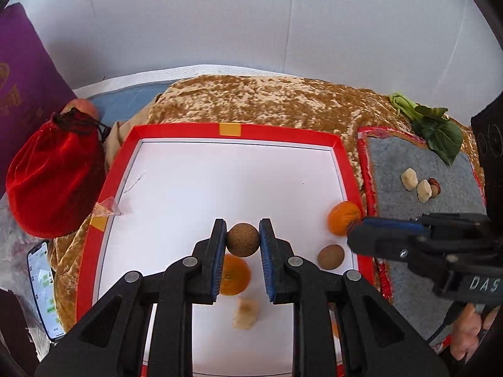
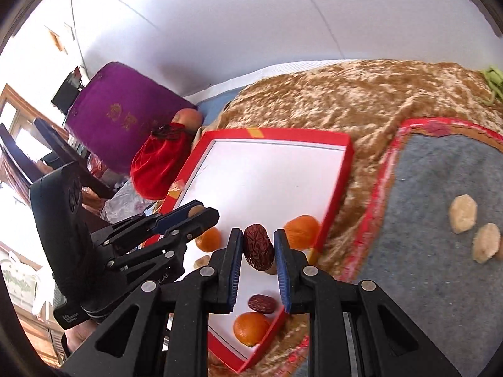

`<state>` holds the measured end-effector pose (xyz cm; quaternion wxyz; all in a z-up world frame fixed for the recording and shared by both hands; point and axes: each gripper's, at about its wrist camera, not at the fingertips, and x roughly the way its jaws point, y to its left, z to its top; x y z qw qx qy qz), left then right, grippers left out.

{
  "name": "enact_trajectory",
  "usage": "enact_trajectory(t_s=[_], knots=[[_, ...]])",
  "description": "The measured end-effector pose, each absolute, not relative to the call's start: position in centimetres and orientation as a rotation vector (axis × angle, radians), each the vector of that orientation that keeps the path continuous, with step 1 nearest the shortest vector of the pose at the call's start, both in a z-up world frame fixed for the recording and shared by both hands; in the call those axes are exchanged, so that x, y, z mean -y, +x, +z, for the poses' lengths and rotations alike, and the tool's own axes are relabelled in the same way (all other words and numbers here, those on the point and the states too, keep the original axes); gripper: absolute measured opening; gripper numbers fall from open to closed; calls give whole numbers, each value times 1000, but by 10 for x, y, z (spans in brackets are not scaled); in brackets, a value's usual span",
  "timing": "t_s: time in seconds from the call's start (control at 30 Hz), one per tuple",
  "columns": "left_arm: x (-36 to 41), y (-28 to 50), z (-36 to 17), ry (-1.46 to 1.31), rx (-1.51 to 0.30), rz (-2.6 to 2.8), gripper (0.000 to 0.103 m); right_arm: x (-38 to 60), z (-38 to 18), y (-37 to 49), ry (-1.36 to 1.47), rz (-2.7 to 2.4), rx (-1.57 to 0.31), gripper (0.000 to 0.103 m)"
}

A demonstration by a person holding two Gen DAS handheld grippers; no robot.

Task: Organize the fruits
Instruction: 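Carry the nut and the date into the white tray and release both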

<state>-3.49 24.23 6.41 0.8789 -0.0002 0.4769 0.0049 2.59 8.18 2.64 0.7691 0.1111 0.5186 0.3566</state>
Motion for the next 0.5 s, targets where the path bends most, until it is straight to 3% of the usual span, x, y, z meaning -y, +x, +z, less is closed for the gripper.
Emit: enact_trajectory(t_s=[0.5], knots=[[-277,-39,50,-51,-1047,91,19,-127,-1,4,126,828,-1192,20]])
